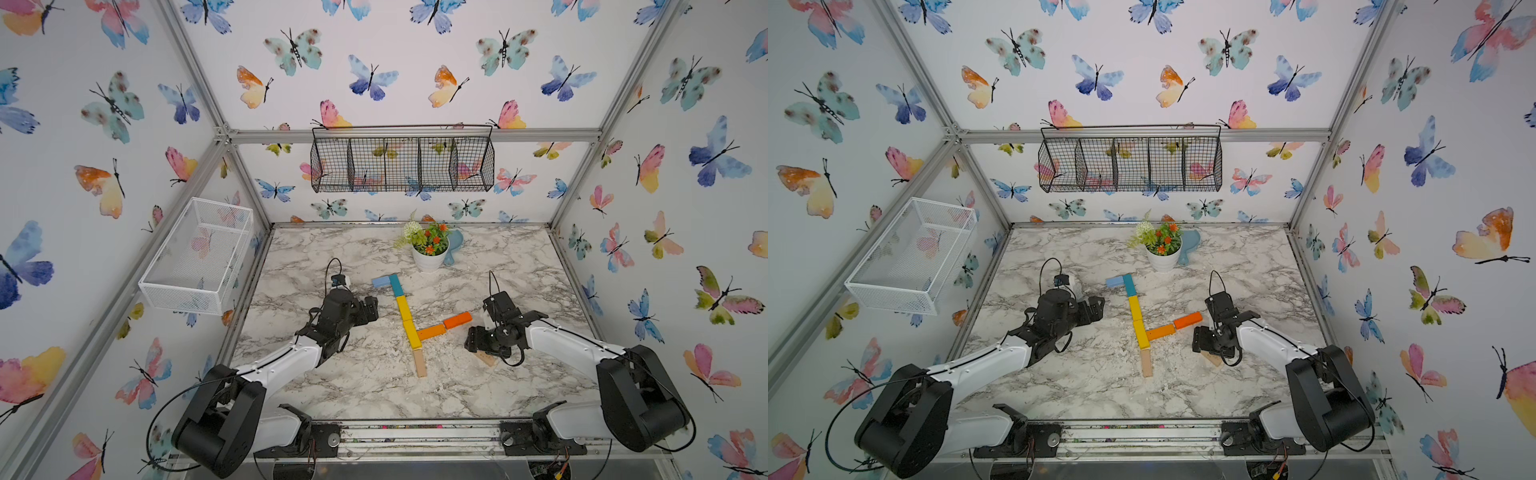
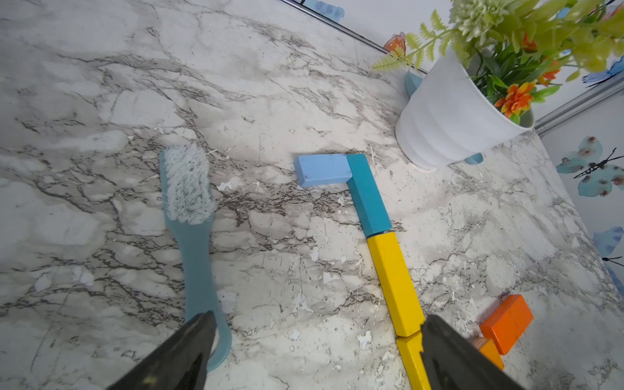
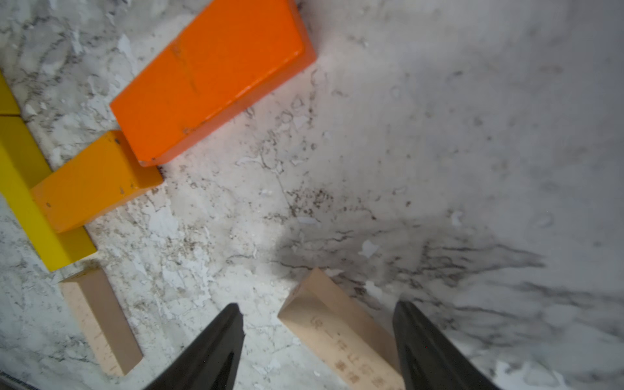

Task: Assemble a giraffe with building blocks
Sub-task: Pick up the building block from the center of the board.

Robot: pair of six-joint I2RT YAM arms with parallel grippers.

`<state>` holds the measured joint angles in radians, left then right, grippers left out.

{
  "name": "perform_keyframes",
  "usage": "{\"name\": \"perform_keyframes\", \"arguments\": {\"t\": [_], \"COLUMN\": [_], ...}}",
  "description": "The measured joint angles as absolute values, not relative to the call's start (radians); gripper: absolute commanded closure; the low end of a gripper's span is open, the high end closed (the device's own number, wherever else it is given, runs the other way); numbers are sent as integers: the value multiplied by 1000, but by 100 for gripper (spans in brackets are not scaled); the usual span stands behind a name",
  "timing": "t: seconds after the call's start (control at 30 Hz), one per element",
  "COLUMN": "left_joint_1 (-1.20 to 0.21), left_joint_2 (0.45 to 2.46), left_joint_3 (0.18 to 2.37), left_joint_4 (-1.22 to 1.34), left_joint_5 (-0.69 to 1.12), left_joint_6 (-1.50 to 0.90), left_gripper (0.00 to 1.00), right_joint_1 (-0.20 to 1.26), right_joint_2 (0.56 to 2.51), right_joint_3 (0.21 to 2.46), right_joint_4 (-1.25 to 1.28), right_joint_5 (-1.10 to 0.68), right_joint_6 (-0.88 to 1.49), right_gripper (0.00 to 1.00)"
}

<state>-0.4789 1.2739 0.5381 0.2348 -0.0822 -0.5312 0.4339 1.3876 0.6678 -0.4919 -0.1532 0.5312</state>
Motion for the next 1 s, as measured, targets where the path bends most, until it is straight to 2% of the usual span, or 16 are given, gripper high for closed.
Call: {"name": "perform_keyframes", "arguments": {"t": [0.3, 0.37, 0.43, 0.5, 0.6, 0.77, 0.83, 1.0], "left_joint_1": [-479, -479, -479, -479, -479, -479, -479, -479], "left_joint_2": [1261, 1261, 1261, 1261, 1261, 1261, 1261, 1261], "left_joint_3": [529, 529, 529, 529, 529, 529, 529, 529], "left_joint_4": [236, 237, 239, 241, 242, 243, 243, 243], "left_joint_5": [-83, -83, -83, -83, -83, -83, -83, -83], "left_joint_6": [-523, -521, -521, -520, -520, -520, -520, -520], "left_gripper": [2, 2, 2, 2, 2, 2, 2, 2], "right_joint_1": [535, 546, 551, 552, 551, 552, 552, 556], "right_joint_2": [1441, 1443, 1444, 1445, 1448, 1453, 1454, 1452], "right_joint_3": [708, 710, 710, 709, 709, 710, 710, 712], "right_joint_4": [-544, -546, -547, -548, -548, -546, -547, -545], "right_joint_5": [-25, -4, 4, 8, 10, 14, 17, 23], "right_joint_6": [547, 554, 558, 566, 567, 564, 559, 557], "right_gripper": [33, 38, 48, 50, 60, 63, 71, 79]}}
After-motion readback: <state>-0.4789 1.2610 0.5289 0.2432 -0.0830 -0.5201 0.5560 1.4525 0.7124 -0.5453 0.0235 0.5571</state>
